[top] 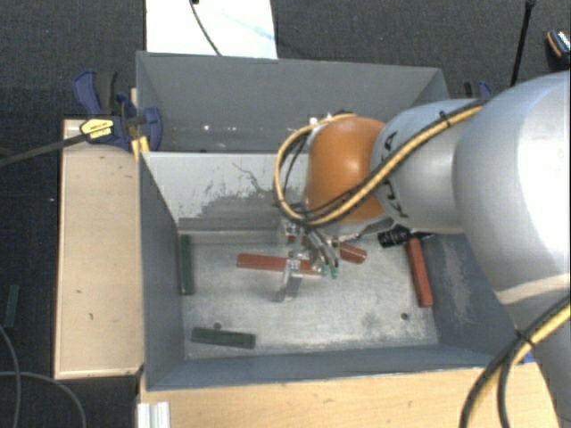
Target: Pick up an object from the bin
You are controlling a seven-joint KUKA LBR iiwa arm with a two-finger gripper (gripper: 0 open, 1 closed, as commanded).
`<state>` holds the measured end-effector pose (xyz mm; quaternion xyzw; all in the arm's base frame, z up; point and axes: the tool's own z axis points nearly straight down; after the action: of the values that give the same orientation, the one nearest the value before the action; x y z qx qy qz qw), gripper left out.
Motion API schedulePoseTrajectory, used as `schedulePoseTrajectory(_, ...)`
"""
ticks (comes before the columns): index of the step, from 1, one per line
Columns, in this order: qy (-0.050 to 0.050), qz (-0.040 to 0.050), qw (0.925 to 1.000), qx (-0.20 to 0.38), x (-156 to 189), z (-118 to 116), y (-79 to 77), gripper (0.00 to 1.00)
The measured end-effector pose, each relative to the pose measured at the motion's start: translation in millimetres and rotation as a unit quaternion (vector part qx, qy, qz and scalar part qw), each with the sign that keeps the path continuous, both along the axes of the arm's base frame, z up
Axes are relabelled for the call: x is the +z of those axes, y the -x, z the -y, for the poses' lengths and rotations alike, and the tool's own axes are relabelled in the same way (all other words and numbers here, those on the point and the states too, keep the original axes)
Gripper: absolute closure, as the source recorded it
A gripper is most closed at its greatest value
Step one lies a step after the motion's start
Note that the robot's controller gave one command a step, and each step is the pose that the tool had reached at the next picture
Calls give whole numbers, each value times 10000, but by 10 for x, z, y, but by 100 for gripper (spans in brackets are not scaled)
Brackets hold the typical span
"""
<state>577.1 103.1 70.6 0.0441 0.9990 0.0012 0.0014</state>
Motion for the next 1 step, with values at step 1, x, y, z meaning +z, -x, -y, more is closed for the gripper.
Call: schedulePoseTrajectory(1, 0, 2, 10000, -14, 1, 0, -2, 100)
